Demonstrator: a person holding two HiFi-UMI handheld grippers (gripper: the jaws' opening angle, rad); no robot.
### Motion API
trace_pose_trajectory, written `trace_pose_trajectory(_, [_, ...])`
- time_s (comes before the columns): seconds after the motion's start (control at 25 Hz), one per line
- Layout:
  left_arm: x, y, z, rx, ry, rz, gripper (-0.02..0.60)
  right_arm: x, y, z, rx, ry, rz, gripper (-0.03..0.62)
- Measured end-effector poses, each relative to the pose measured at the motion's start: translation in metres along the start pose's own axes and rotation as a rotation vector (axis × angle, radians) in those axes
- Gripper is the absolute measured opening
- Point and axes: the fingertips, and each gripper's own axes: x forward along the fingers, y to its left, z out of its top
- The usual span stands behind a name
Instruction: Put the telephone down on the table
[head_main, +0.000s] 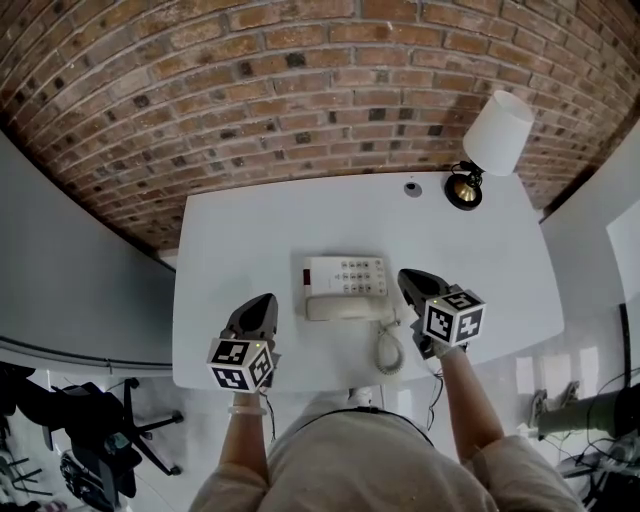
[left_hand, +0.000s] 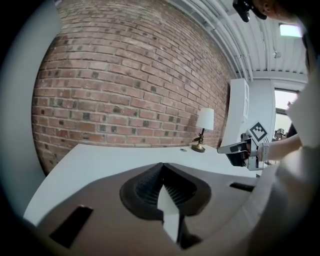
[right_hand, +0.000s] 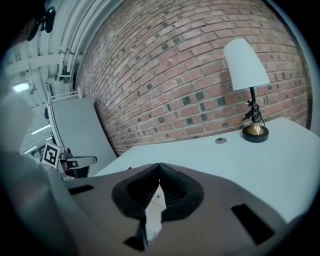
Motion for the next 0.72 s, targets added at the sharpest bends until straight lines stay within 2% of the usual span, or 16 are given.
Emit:
trace_pose_trajectory(0.4, [-0.013,0.005,0.024,0.018,-0.083,0.028,0.005,-0.022,0.01,0.029,-0.125,-0.137,-0.024,0.005])
trace_pose_trajectory(0.72, [-0.027,0.006,0.045,0.055,-0.14,0.043,0.005,-0.039,0.015,0.044,-0.171,-0.214,-0.029,0.005])
